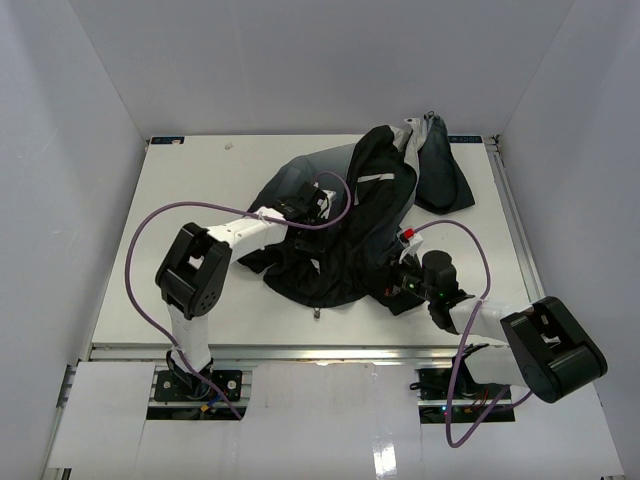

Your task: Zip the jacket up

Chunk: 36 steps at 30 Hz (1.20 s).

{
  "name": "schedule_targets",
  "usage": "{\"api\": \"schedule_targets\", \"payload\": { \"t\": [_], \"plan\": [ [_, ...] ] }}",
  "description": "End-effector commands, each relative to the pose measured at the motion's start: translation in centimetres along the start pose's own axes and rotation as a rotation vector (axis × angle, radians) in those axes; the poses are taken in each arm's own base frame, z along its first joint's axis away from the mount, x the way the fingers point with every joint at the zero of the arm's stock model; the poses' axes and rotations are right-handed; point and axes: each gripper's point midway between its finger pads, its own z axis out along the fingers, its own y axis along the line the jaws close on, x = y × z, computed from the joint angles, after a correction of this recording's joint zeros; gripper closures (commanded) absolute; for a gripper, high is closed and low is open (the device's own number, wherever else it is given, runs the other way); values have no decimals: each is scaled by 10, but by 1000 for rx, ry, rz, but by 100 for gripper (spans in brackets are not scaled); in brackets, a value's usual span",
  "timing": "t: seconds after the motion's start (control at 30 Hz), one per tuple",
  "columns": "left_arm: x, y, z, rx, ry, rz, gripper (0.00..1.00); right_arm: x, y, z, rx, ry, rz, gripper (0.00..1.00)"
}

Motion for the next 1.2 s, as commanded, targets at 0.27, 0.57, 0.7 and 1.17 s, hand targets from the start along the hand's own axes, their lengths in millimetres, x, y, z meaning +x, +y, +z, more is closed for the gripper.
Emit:
{"api": "schedule_targets", "payload": {
  "t": [0.27,0.57,0.7,1.17],
  "plan": [
    [-33,-37,-43,222,-196,36,100,-20,8,10,-28,-36,-39,92],
    [-55,-87,-113,538,-491,103,100,-50,38,13,-153,-111,-95,92],
    [-57,-96,-138,605,-576,130,100,-59,49,10,-203,-142,-115,92],
    [-39,-86,-157,699,-673,125,100,-95,98,-13,-406,-256,-190,92]
  ]
}}
